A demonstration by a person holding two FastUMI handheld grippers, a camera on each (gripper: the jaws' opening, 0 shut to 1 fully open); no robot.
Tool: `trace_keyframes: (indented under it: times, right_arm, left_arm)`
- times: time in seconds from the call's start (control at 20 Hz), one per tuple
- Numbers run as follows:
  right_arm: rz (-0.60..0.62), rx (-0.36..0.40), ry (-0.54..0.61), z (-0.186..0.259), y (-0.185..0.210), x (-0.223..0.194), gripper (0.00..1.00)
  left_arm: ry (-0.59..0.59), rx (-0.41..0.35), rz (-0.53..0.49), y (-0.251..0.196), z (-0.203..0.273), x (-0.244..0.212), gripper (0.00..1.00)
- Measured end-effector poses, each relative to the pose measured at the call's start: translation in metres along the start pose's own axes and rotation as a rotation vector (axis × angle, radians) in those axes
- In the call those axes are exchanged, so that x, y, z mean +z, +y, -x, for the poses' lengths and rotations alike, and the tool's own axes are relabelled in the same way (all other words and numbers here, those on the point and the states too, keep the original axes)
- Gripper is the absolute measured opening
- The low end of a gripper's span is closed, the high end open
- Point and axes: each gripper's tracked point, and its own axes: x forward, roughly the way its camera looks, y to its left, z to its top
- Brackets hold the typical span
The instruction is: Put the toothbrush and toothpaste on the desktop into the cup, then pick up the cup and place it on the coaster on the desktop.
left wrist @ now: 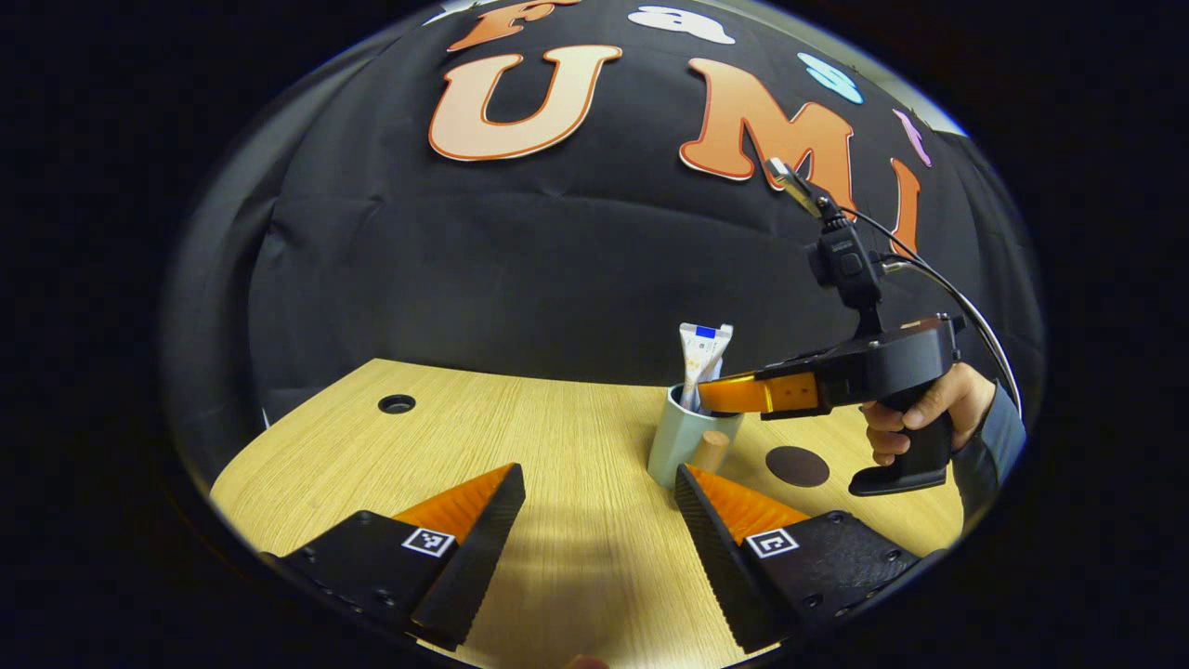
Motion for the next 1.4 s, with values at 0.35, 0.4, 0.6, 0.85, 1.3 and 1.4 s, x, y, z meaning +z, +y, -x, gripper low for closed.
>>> trace_keyframes:
  times: [0.35, 0.4, 0.6, 0.85, 1.3, 1.4]
  right_arm:
    - [0.023, 0.053, 0.012, 0.026, 0.009, 0.004, 0.18]
    - [0.018, 0.061, 0.000, 0.033, 0.009, 0.008, 0.18]
    - [-0.008, 0.060, -0.077, 0.067, 0.001, 0.022, 0.18]
    - [-0.022, 0.035, -0.154, 0.110, -0.020, 0.031, 0.21]
    - [-0.001, -0.045, -0.285, 0.191, -0.057, 0.038, 0.67]
    - [0.000, -0.063, -0.313, 0.206, -0.065, 0.038, 0.78]
  left_arm:
    - [-0.006, 0.001, -0.004, -0.001, 0.000, 0.003, 0.98]
    - [-0.009, -0.008, -0.006, -0.005, -0.001, 0.005, 0.98]
    - [-0.021, -0.030, -0.037, -0.022, -0.003, 0.018, 0.97]
    - [-0.026, -0.067, -0.056, -0.048, -0.012, 0.047, 0.97]
    - [0.144, -0.118, -0.128, -0.082, -0.052, 0.063, 0.97]
    - [0.214, -0.113, -0.131, -0.088, -0.060, 0.057, 0.97]
